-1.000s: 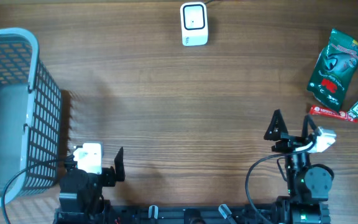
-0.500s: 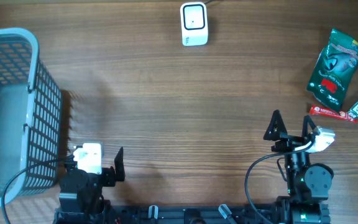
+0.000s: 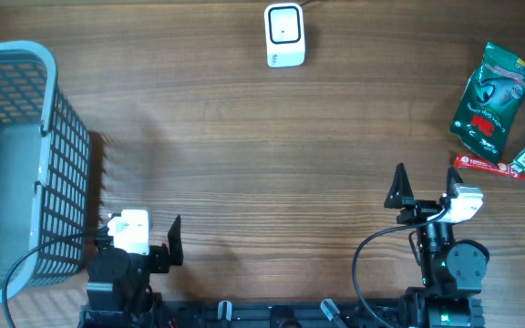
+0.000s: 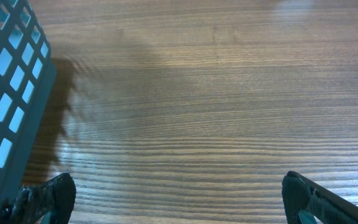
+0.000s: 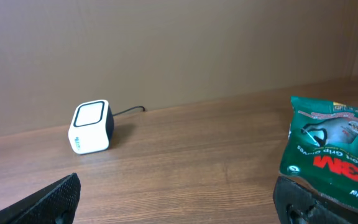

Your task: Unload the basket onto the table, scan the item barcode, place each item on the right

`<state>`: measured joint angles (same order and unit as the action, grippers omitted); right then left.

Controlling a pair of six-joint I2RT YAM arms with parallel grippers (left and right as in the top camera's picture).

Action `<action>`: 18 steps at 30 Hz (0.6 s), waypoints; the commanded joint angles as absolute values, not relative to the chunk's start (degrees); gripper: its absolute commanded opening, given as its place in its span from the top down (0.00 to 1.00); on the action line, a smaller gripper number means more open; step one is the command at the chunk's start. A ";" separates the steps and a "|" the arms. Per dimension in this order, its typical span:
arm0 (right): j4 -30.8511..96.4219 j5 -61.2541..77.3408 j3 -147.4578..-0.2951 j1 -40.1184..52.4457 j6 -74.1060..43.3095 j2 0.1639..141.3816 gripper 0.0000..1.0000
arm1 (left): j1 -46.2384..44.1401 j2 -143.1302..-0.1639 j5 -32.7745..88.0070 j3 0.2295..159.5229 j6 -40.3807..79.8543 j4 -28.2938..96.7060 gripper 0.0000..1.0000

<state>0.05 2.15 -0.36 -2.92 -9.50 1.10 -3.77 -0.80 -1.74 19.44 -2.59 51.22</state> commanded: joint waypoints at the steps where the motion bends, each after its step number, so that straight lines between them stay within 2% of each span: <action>1: 0.08 2.81 -0.30 -2.68 -9.45 0.16 0.01 | -4.01 -0.45 -1.08 19.40 -1.87 51.11 0.00; 18: -0.03 2.61 -0.30 -2.70 -12.03 0.43 0.00 | -4.01 -0.45 -1.08 19.40 -1.87 51.11 0.00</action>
